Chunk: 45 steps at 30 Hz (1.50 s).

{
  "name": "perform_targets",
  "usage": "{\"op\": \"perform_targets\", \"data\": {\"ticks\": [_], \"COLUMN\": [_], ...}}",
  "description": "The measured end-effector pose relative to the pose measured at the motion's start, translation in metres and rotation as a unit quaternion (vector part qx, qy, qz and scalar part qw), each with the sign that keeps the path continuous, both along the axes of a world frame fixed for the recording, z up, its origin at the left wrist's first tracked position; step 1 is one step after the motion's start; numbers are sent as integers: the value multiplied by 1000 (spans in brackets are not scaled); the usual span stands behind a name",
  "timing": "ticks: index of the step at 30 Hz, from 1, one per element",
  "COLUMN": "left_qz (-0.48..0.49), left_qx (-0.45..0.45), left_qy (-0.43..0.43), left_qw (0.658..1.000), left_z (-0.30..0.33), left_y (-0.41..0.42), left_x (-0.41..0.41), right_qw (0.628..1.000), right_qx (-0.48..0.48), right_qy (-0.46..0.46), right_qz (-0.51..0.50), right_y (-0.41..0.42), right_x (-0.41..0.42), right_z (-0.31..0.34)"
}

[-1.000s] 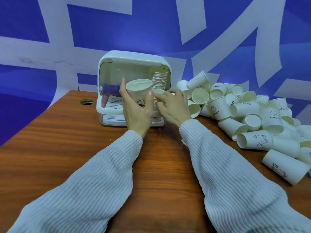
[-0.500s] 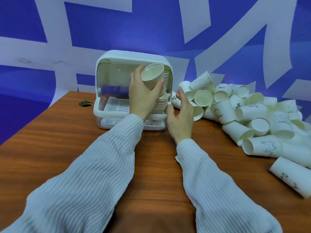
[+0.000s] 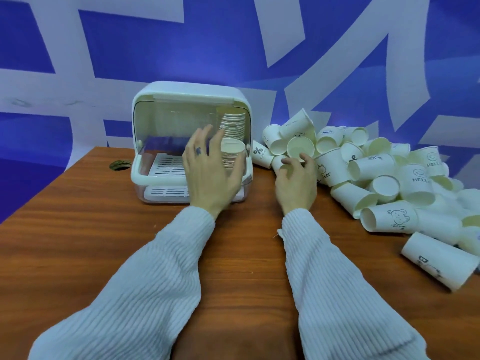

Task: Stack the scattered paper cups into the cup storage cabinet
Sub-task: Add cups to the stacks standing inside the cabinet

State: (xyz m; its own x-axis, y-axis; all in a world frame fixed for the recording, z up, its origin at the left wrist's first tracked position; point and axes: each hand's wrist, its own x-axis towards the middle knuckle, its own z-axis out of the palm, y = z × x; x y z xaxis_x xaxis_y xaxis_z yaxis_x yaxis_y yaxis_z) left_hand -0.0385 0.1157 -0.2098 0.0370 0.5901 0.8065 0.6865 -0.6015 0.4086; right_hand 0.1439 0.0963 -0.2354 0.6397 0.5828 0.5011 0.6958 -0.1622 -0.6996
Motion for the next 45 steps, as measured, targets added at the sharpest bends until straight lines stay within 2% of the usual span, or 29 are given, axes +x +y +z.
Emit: {"op": "perform_targets", "data": {"ticks": [1,3,7,10,12,14,15,17,20,22,24,26,28,32,35,37,40,43,45], "left_qz": [-19,-76,-164,-197,-207,-212,-215,-225,-236,-225,-213,-205,-202,-186,-194,-205,-213,-213,-199], "left_qx": [67,122,89,47,21,-17,-41,-74,-95,-94,-97,-108,-118,-119,-116,-115,-113,-89,-63], "left_qy": [-7,27,55,99,119,125,134,163,174,164,155,144,134,126,99,79,43,-10,-92], "left_qw": [998,989,981,974,971,969,967,958,951,956,960,962,963,967,969,969,969,973,974], "left_z": [-8,-20,-28,-32,-33,-35,-35,-35,-37,-40,-43,-43,-43,-42,-39,-36,-32,-18,-1], "left_y": [-8,-19,-37,-41,-39,-35,-35,-35,-38,-40,-40,-40,-40,-40,-43,-43,-48,-54,-52], "left_x": [0,6,26,30,29,29,30,32,35,33,31,31,31,30,29,27,25,17,7], "right_qw": [1000,998,988,986,994,995,992,984,975,974,978,989,997,973,968,985,999,986,970], "right_qx": [-7,-38,-134,-140,-84,35,91,154,147,171,185,140,43,-167,-202,-138,18,156,227], "right_qy": [14,50,57,71,74,80,86,78,57,67,66,26,-42,-133,-131,-98,-27,53,78], "right_qz": [-6,-7,55,53,5,-37,-31,50,154,133,65,34,42,90,76,34,-15,-3,23], "right_y": [1,4,10,8,-1,-15,-23,-38,-53,-54,-51,-44,-32,-6,3,-1,-22,-42,-50], "right_x": [1,-2,-2,-1,-4,-7,-8,-12,-23,-22,-12,5,17,27,31,29,23,13,2], "right_z": [1,2,-8,-8,0,8,10,10,4,4,7,3,-7,-18,-19,-14,-3,18,42]}}
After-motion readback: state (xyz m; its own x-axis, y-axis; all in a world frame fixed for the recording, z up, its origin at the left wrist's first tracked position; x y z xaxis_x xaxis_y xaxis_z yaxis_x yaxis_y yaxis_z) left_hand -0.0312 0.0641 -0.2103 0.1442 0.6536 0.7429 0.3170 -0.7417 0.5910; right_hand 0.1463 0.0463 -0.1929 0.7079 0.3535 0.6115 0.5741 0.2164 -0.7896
